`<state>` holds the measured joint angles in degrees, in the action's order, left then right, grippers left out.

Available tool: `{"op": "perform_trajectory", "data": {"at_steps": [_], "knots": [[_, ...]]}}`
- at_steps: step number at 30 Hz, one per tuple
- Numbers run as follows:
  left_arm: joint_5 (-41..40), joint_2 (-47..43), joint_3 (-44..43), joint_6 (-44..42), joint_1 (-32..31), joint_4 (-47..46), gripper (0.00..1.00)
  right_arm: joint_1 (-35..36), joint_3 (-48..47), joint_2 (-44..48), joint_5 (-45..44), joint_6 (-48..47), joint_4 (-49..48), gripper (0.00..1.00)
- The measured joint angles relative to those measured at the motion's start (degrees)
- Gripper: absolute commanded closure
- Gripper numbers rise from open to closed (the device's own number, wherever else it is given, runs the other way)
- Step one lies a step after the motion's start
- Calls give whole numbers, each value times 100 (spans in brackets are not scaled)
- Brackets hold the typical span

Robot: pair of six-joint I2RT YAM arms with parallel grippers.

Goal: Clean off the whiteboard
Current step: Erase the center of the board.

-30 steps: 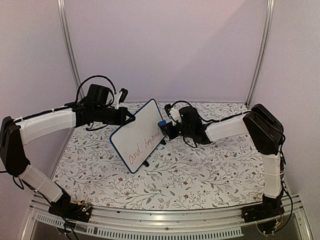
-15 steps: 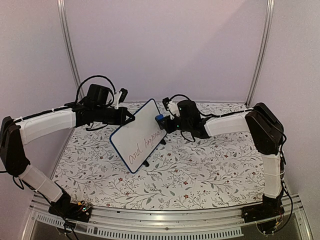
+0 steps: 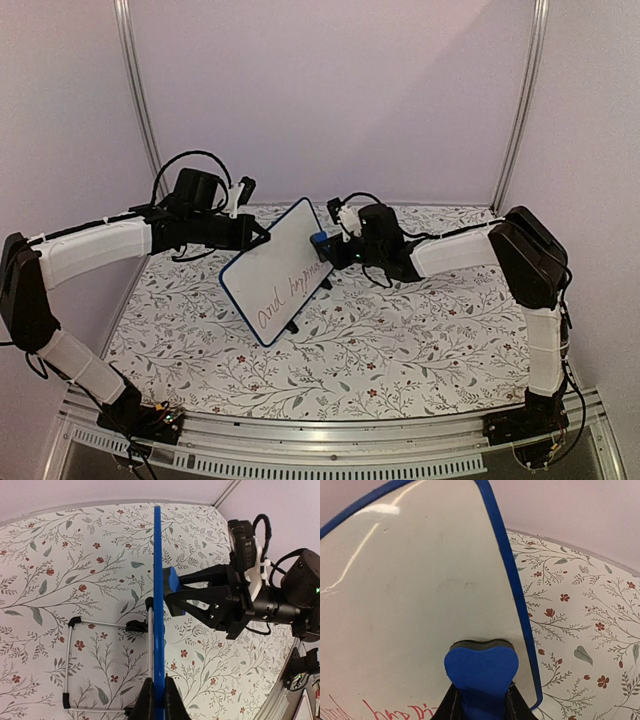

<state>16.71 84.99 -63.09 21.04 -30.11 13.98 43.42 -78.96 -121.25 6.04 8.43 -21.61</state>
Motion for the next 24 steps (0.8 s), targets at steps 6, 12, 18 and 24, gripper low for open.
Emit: {"op": "perform_trajectory", "data": {"at_steps": [6,12,18,24], "knots": [[31,0,0,0,0,-4,100,0,472,-2,144,243,-52,84],[33,0,0,0,0,-4,100,-9,459,-2,205,380,-33,84],[7,0,2,4,0,-2,100,-98,94,-2,293,409,208,84],[42,0,4,-2,0,-13,100,-210,-363,-2,334,435,227,84]]}}
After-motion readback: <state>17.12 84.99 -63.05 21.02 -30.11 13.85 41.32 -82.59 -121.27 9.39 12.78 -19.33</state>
